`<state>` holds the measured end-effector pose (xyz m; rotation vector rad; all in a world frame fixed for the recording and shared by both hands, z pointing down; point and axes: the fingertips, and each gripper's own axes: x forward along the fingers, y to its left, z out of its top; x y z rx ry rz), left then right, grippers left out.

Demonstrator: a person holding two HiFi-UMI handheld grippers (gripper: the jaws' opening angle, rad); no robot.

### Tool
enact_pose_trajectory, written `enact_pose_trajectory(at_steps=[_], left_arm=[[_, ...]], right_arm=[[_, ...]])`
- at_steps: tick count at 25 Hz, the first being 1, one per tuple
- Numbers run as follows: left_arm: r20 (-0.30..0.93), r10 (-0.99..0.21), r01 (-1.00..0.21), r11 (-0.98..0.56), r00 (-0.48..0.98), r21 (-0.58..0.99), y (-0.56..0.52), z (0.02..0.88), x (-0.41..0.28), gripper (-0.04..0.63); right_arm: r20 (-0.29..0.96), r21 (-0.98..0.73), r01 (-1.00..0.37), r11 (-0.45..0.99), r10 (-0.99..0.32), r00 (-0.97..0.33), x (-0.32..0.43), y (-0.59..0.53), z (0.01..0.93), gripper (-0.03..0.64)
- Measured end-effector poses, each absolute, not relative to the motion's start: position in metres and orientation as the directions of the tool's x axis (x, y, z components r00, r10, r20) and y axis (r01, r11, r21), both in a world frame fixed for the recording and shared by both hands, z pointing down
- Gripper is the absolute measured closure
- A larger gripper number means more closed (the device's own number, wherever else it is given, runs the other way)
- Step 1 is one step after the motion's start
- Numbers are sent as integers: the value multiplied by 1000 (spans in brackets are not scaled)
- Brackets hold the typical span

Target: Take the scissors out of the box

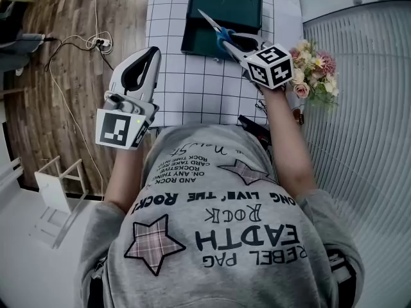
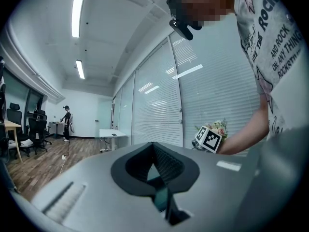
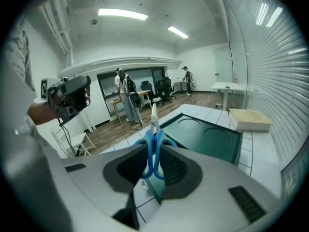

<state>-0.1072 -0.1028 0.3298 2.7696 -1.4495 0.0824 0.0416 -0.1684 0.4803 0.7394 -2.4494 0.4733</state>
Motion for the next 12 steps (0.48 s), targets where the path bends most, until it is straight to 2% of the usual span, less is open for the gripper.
enact_pose_trajectory(at_steps=[12], left_arm=[[49,-816,-816,-577,576,-25,-102,325,-102,586]], right_arm=[[378,-207,-602,772,-504,-776,47,-163,423,525]])
